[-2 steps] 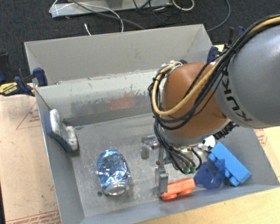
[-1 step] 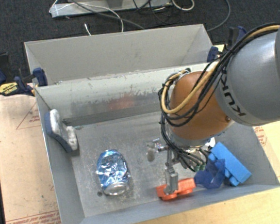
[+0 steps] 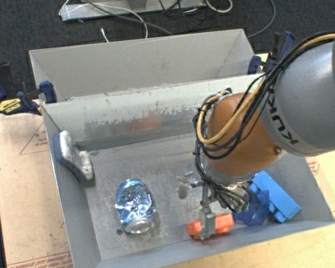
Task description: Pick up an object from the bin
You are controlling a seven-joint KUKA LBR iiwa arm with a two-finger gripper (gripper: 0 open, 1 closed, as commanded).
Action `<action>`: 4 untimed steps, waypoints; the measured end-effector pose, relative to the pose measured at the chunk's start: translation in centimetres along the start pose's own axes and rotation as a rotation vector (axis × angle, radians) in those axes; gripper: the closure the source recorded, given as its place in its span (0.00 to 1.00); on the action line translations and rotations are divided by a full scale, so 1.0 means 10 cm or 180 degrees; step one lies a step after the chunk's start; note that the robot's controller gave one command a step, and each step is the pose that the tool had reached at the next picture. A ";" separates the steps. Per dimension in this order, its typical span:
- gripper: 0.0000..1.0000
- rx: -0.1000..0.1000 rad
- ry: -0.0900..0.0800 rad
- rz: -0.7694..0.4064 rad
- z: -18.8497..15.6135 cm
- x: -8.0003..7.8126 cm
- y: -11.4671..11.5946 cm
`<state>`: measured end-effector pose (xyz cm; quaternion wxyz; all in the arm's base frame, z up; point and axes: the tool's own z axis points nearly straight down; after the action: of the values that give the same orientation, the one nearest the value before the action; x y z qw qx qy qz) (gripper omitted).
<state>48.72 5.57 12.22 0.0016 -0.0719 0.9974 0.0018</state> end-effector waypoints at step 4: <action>1.00 -0.0006 -0.0026 -0.0256 0.51 0.05 -0.78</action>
Offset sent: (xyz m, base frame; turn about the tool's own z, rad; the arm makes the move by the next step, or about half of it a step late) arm -0.0055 -0.0403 -0.0421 -0.3182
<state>49.38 -2.24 7.05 0.0058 -0.1120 0.9937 0.0029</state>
